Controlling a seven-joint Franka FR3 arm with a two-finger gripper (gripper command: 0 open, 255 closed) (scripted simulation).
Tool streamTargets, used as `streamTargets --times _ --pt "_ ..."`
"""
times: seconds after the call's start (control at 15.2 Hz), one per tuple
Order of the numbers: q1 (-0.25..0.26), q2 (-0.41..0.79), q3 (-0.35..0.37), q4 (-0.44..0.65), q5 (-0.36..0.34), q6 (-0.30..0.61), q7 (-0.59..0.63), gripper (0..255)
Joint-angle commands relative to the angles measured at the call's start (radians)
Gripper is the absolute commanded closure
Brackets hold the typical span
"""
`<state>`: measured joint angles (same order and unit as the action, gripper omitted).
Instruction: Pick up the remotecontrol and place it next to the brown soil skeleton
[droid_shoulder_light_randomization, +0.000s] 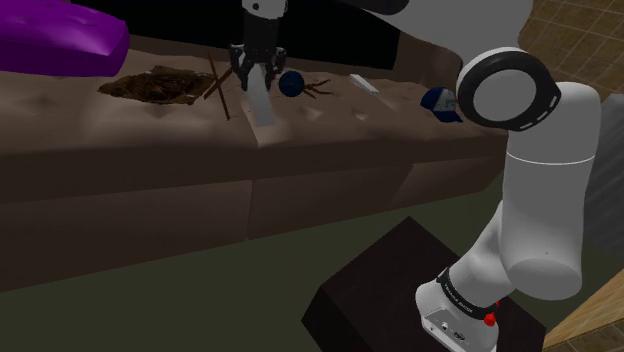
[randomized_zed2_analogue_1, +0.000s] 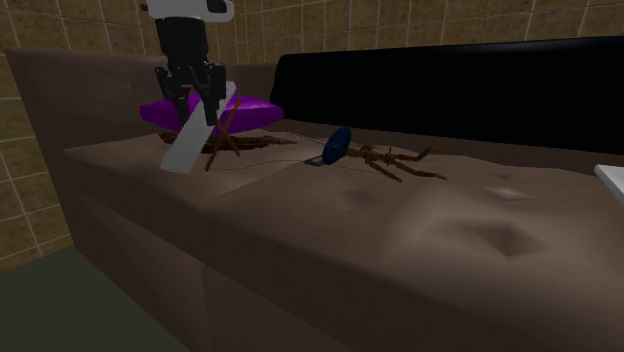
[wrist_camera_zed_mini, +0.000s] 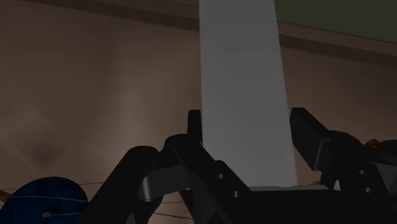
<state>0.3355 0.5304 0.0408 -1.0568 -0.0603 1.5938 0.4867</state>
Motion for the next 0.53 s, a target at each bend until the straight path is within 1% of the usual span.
streamTargets --times 0.0,0.46 --pt "0.001 0.002 0.001 -0.026 0.0 0.027 0.002 255" --pt "-0.002 -0.018 0.001 -0.154 0.0 0.134 0.006 255"
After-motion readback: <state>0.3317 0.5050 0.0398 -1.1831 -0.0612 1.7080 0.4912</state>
